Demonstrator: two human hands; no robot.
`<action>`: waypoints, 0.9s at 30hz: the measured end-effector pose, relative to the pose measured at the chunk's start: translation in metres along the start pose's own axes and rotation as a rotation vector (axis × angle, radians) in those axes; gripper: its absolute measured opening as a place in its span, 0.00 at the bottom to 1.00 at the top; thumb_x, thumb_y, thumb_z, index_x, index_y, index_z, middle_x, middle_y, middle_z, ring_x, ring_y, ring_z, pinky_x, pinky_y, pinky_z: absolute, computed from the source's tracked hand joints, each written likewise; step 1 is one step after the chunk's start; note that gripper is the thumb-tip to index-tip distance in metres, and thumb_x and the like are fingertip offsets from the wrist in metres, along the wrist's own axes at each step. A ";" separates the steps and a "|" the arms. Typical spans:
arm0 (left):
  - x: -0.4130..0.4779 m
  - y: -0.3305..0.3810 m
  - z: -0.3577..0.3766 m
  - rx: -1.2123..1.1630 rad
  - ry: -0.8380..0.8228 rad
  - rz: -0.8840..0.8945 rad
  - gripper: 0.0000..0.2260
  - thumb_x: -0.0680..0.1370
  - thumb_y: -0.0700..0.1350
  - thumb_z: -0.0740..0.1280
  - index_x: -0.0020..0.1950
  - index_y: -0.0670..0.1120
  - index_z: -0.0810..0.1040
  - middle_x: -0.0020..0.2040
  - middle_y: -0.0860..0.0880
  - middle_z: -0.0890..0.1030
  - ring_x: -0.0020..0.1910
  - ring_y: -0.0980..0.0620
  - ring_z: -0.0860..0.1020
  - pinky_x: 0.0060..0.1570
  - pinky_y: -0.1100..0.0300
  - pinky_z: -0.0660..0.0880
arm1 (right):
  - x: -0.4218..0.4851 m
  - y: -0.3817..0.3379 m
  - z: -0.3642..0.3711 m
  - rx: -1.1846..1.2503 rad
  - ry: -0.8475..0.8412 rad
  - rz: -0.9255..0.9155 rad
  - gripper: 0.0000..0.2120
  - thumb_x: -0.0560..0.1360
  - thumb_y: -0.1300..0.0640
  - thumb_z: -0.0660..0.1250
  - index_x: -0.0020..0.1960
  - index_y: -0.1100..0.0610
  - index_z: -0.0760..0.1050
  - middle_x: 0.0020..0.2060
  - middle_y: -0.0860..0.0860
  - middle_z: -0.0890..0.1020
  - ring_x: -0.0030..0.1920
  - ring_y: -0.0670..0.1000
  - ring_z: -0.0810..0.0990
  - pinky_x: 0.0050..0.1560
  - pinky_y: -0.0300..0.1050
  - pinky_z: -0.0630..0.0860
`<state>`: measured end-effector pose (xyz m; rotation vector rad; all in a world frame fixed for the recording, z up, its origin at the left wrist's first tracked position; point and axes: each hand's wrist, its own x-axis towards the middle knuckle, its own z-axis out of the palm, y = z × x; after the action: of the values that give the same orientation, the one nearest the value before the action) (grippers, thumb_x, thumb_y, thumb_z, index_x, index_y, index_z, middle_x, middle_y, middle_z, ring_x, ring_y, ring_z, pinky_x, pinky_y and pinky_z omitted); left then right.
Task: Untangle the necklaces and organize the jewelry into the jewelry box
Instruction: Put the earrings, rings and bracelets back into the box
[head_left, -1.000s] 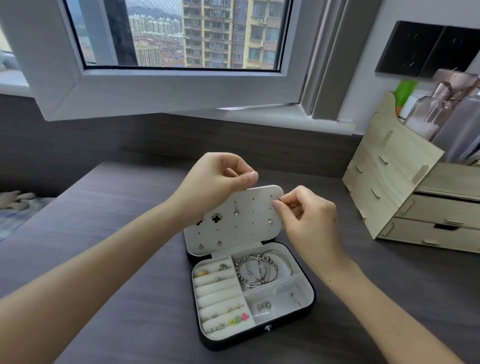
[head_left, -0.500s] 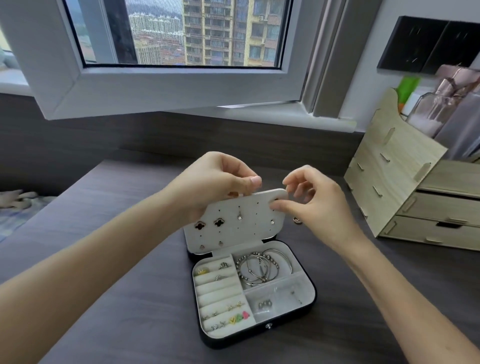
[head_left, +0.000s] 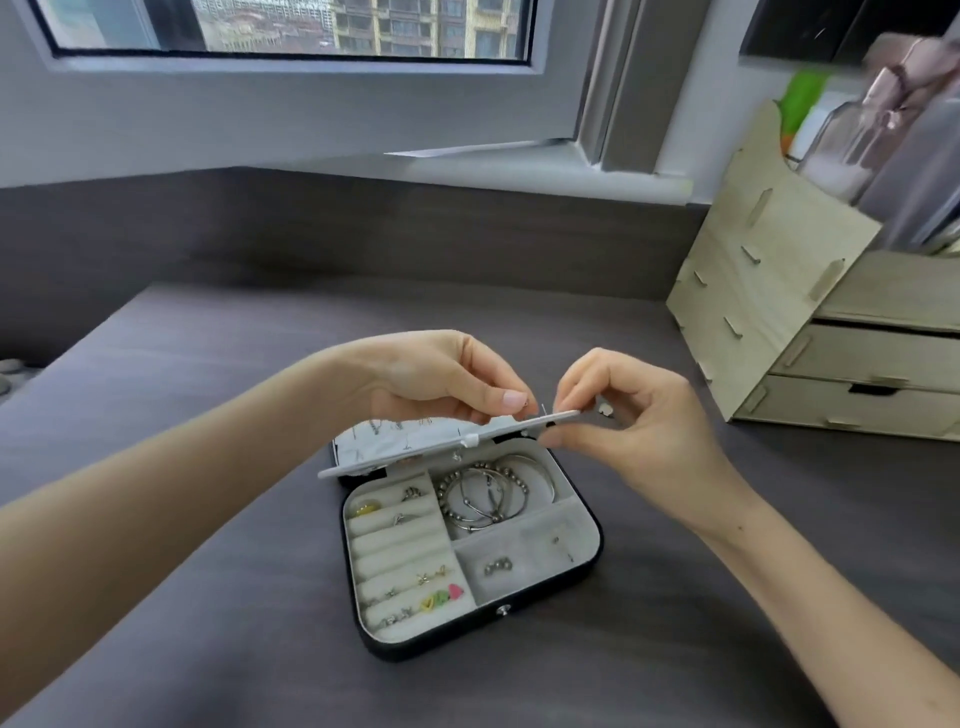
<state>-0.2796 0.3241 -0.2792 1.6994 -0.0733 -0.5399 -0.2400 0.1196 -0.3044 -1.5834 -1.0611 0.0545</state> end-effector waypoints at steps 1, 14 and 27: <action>0.003 -0.003 0.000 -0.022 -0.029 0.012 0.08 0.62 0.48 0.77 0.38 0.46 0.85 0.45 0.47 0.81 0.44 0.50 0.77 0.51 0.57 0.74 | -0.001 0.000 0.000 -0.006 0.002 -0.007 0.10 0.63 0.54 0.76 0.35 0.51 0.75 0.35 0.50 0.79 0.38 0.52 0.76 0.42 0.46 0.71; 0.020 -0.015 0.001 -0.195 -0.215 0.130 0.10 0.63 0.49 0.79 0.39 0.46 0.85 0.40 0.50 0.82 0.39 0.53 0.80 0.43 0.60 0.77 | -0.002 0.002 0.000 -0.055 0.013 -0.003 0.10 0.62 0.54 0.76 0.35 0.55 0.76 0.35 0.48 0.79 0.38 0.50 0.76 0.42 0.46 0.71; 0.018 -0.014 0.002 -0.197 -0.186 0.126 0.05 0.64 0.45 0.75 0.37 0.45 0.85 0.39 0.50 0.82 0.39 0.54 0.80 0.43 0.61 0.77 | -0.002 0.001 0.001 -0.062 0.012 -0.023 0.09 0.62 0.54 0.76 0.36 0.53 0.76 0.35 0.48 0.79 0.38 0.51 0.77 0.42 0.52 0.72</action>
<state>-0.2678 0.3187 -0.2983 1.4401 -0.2521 -0.5898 -0.2407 0.1188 -0.3067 -1.6249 -1.0797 -0.0034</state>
